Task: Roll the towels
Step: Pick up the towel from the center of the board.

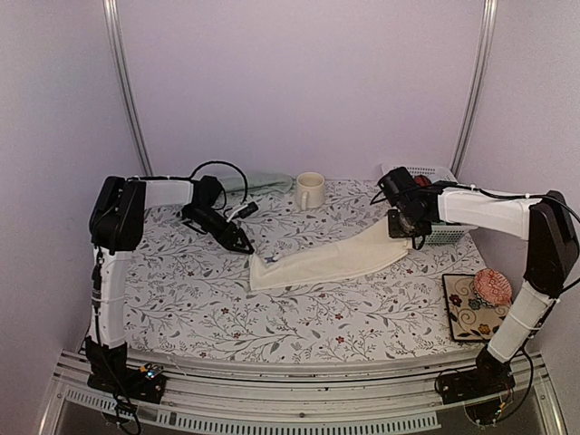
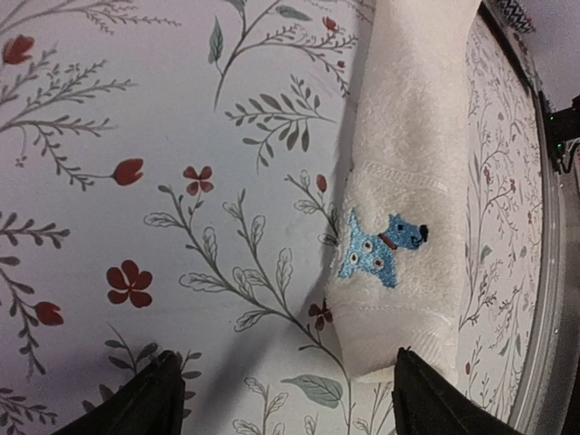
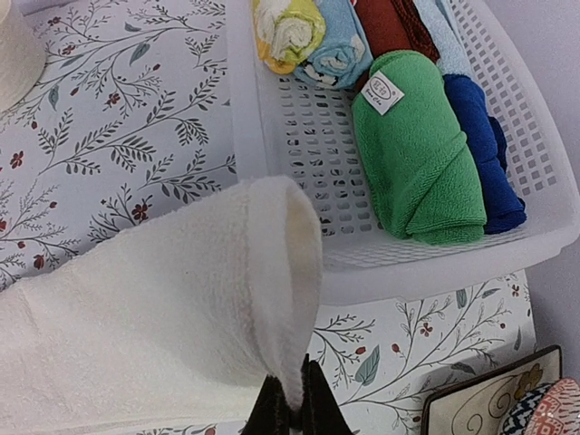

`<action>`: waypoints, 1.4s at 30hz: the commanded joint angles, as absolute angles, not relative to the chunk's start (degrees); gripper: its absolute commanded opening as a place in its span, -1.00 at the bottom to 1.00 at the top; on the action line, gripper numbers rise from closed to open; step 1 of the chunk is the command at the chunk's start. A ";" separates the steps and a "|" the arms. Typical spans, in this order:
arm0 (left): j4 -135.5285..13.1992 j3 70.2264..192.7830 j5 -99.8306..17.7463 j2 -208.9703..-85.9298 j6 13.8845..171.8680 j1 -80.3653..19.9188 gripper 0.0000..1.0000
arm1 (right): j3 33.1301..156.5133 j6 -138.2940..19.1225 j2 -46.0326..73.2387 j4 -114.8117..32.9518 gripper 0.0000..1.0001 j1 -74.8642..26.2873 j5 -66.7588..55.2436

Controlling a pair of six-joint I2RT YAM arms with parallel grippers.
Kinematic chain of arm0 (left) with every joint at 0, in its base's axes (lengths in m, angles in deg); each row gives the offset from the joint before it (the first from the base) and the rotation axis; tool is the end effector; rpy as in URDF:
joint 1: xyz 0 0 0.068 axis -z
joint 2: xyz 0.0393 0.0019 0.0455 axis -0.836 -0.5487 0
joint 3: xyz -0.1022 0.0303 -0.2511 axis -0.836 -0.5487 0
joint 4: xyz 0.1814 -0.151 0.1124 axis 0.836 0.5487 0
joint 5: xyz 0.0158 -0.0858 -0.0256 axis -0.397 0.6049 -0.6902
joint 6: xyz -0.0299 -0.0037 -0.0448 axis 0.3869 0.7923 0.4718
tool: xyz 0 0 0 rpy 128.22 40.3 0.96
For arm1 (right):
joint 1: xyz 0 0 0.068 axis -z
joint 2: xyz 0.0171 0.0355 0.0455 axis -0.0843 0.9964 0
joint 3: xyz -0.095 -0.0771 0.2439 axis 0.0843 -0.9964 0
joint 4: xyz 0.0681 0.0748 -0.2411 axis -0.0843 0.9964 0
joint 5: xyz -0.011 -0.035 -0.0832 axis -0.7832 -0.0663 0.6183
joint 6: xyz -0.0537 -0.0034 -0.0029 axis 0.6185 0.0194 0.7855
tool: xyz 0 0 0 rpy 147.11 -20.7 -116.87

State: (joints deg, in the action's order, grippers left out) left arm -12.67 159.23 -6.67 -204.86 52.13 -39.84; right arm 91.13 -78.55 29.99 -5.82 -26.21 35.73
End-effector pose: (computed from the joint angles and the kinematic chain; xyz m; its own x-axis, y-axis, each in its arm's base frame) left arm 0.4295 -0.1556 0.1258 -0.6584 0.5744 -0.4863 0.7497 0.4438 -0.4909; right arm 0.3111 0.1641 0.2332 -0.7626 -0.0376 -0.6457 0.1477 0.9618 -0.2303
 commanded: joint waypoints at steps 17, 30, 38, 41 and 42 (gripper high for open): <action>-8.43 163.71 2.86 -207.11 56.35 -39.91 0.54 | 87.73 -76.87 29.82 -10.83 -0.93 -25.84 36.25; -4.98 161.98 0.86 -209.24 53.45 -39.06 0.37 | 87.00 -76.35 30.15 -11.61 -0.93 -25.84 37.31; -2.41 162.44 0.76 -210.36 51.50 -38.15 0.10 | 86.70 -76.24 30.26 -11.86 -0.94 -25.84 37.66; -2.37 162.48 1.50 -210.62 51.41 -38.18 -0.13 | 86.62 -76.09 30.50 -12.15 -0.94 -25.84 37.70; -2.29 162.44 1.84 -210.69 51.34 -38.16 -0.26 | 86.53 -76.02 30.56 -12.17 -0.94 -25.84 37.74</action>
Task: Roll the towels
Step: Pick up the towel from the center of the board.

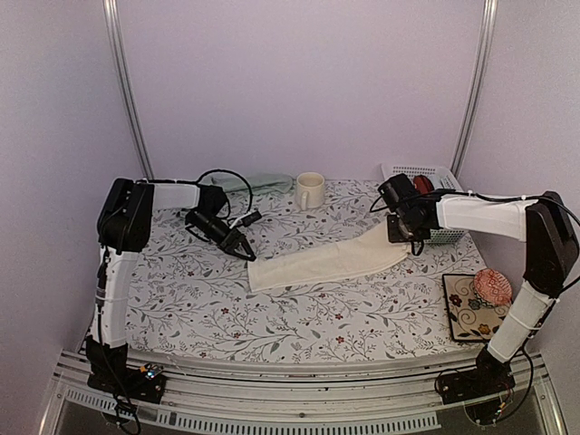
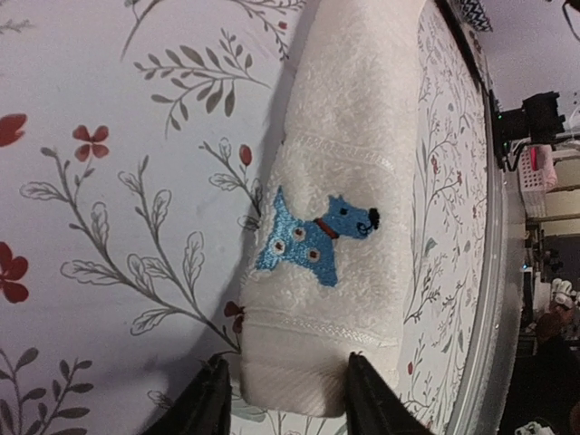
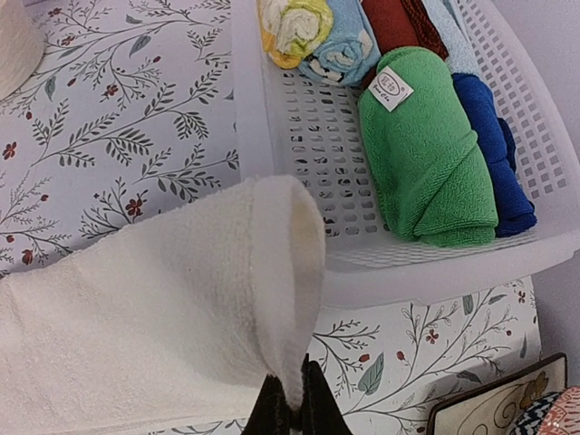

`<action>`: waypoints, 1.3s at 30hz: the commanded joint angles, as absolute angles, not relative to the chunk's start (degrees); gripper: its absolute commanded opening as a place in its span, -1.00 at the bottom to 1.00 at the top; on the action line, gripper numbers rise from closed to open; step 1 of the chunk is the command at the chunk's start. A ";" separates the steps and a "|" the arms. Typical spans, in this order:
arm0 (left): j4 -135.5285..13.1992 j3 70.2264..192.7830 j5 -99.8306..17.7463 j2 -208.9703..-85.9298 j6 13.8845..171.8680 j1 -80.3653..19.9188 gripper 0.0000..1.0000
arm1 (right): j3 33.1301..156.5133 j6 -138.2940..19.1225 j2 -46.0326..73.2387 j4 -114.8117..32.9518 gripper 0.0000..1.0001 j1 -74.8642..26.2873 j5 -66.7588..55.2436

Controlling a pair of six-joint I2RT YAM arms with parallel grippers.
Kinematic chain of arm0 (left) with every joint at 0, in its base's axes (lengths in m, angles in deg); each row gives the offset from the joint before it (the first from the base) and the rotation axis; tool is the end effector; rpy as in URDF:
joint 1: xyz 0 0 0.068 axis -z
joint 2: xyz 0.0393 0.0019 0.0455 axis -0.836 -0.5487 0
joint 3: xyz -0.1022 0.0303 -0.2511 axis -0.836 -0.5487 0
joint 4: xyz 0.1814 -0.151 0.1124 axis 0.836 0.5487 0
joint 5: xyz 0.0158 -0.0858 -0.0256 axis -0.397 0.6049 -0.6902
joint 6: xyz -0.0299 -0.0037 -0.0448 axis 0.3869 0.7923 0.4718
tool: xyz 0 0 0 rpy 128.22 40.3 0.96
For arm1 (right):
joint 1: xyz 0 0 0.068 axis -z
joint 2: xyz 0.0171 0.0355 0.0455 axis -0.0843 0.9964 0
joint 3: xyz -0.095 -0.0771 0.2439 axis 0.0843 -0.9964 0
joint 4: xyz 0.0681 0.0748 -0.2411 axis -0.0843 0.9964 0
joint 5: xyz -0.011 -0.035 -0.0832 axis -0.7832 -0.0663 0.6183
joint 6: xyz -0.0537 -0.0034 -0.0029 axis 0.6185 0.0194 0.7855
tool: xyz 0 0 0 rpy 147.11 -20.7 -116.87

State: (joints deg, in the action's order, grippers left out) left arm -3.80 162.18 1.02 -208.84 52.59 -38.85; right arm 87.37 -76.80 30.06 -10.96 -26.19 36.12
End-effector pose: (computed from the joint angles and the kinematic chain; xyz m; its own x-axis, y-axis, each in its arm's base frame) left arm 0.4202 -0.1643 0.1104 -0.7358 0.5594 -0.3817 0.6377 0.3827 -0.6685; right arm 0.3098 0.1629 0.2180 -0.7524 -0.0598 -0.6560 0.1334 0.9614 -0.2406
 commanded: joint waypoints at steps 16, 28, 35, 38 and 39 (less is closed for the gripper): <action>-17.38 148.59 -5.06 -201.58 62.44 -40.89 -1.00 | 86.46 -76.69 32.57 -10.78 -0.95 -25.75 42.74; -24.82 142.47 -7.41 -195.48 66.21 -42.02 -1.00 | 89.37 -76.71 35.22 -8.22 -0.95 -24.46 47.02; -29.83 136.21 -7.89 -185.85 59.39 -41.80 -1.00 | 87.49 -77.34 31.46 -13.89 -0.96 -23.73 47.11; -32.97 133.29 -10.23 -179.75 56.23 -41.71 -1.00 | 82.44 -74.65 27.14 -22.34 -0.96 -23.81 42.16; -34.07 132.28 -11.82 -177.90 54.84 -41.44 -1.00 | 80.98 -73.80 26.01 -24.58 -0.96 -24.02 41.12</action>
State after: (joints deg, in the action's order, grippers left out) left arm -29.28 134.95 -7.59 -184.79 61.07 -40.93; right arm 85.21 -76.34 32.51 -13.97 -24.92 42.74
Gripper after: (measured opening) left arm 0.021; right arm 0.019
